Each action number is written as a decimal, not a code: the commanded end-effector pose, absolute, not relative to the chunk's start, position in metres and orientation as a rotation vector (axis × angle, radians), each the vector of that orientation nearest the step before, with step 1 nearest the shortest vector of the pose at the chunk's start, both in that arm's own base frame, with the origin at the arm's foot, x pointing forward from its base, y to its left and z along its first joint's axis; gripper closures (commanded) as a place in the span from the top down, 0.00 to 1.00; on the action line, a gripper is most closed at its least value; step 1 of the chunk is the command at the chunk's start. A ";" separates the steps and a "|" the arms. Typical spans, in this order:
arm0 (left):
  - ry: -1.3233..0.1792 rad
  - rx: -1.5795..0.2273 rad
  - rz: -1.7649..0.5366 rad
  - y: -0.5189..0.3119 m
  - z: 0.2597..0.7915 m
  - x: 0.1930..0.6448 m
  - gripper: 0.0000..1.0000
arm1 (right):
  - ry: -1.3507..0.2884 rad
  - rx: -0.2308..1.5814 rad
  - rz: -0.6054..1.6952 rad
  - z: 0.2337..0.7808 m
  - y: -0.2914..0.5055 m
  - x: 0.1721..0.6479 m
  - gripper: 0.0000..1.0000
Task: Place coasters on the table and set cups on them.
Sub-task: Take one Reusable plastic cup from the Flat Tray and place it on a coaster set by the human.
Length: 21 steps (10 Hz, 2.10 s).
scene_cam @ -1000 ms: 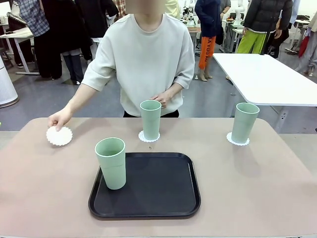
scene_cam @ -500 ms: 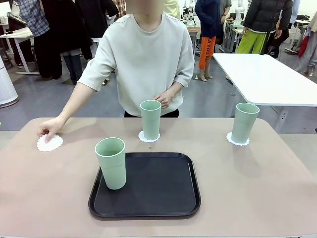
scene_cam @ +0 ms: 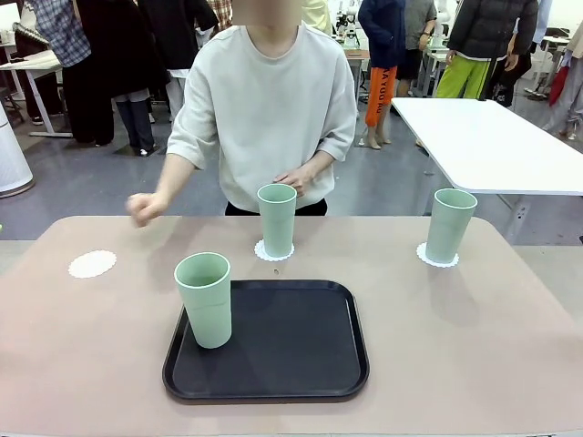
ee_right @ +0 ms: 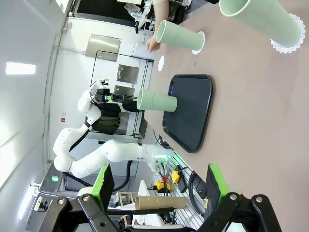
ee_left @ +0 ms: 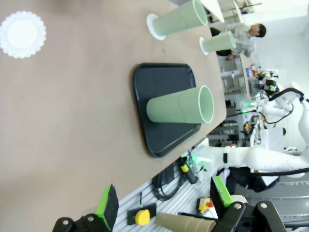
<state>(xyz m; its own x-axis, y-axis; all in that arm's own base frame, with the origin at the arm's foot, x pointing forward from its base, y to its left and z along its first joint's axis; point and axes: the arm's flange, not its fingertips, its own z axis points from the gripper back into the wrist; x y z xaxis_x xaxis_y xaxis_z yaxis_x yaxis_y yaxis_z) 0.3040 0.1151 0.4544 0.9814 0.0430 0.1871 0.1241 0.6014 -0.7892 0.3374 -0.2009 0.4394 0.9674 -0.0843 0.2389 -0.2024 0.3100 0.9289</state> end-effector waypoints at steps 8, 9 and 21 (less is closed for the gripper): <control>-0.405 -0.350 -1.170 -0.043 0.504 0.338 1.00 | -0.258 1.255 0.062 0.440 -0.201 0.339 1.00; -0.384 -0.283 -1.243 -0.063 0.500 0.334 1.00 | -0.258 1.255 0.062 0.440 -0.201 0.339 1.00; -0.503 -0.581 -1.419 -0.072 0.444 0.359 1.00 | -0.258 1.255 0.062 0.440 -0.201 0.339 1.00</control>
